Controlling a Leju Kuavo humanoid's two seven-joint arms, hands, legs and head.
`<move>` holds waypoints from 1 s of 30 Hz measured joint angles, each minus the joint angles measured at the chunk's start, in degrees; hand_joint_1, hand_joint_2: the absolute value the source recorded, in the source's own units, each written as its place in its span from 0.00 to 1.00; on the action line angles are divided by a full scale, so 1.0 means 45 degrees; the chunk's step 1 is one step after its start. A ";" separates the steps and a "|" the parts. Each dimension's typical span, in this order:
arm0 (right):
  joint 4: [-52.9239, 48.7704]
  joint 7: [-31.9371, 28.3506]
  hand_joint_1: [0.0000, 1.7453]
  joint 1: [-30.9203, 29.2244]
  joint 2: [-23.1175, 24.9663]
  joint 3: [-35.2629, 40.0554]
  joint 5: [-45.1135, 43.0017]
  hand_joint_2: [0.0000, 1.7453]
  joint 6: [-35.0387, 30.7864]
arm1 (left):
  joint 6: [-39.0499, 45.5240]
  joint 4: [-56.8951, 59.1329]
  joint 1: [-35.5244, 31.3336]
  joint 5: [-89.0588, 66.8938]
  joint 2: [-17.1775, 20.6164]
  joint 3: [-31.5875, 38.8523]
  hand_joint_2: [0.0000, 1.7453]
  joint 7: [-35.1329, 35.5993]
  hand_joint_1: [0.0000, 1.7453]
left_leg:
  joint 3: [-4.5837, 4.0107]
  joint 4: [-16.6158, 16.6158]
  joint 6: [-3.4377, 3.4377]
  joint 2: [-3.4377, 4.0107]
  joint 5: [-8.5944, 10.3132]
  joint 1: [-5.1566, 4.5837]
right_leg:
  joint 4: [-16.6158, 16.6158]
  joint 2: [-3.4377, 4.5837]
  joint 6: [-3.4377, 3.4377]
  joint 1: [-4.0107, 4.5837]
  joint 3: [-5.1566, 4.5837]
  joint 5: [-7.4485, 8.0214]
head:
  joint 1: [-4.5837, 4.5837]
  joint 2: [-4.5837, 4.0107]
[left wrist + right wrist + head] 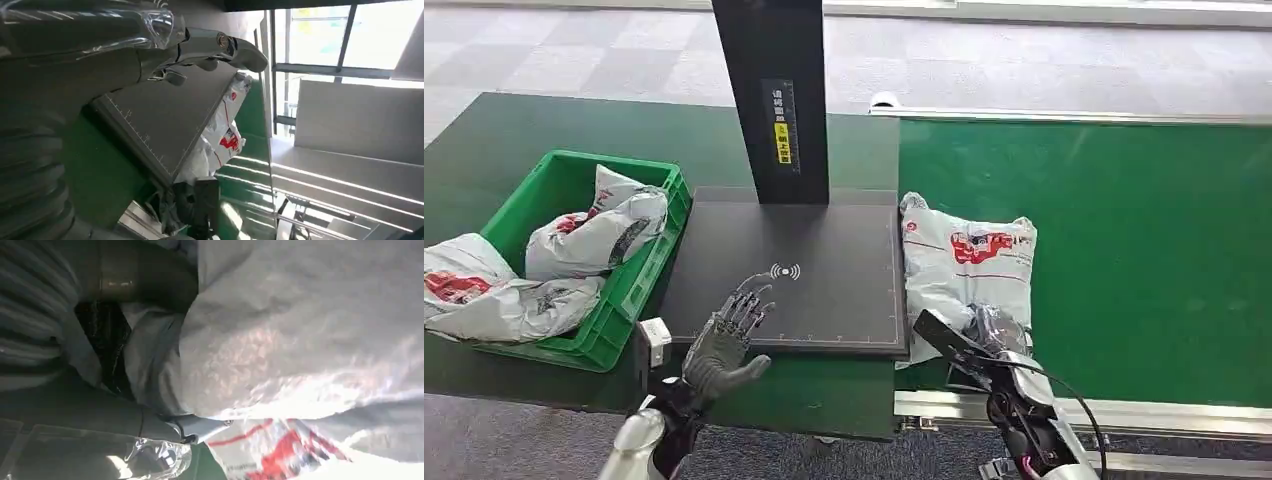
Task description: Moved the parcel from conveyor to table for the left to box.
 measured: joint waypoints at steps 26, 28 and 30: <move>-0.6083 -0.6598 1.00 0.2543 0.1286 -0.3112 -1.2650 1.00 -0.2661 | 0.0418 -0.0063 -0.0094 -0.0010 0.0010 -0.0034 1.00 -0.0495 0.00 | -0.0130 0.0000 0.0000 0.0003 0.0000 -0.0001 | 0.0003 0.0000 0.0000 -0.0001 -0.0142 0.0000 | 0.0004 0.0000; -0.6734 -0.7132 1.00 0.2776 0.1364 -0.3311 -1.4414 1.00 -0.2738 | 0.0520 0.0005 -0.0097 0.0121 0.0010 -0.0073 1.00 -0.0626 0.00 | -0.0131 0.0000 -0.0001 0.0004 -0.0001 -0.0001 | 0.0003 0.0001 0.0000 -0.0001 -0.0145 -0.0001 | 0.0000 0.0000; -0.7360 -0.7527 1.00 0.2998 0.1442 -0.3448 -1.5761 1.00 -0.3019 | 0.0548 0.0010 -0.0084 0.0267 0.0015 -0.0083 1.00 -0.0820 0.00 | -0.0133 0.0000 -0.0001 0.0004 -0.0002 -0.0001 | 0.0003 0.0001 -0.0001 -0.0001 -0.0146 -0.0001 | 0.0000 0.0000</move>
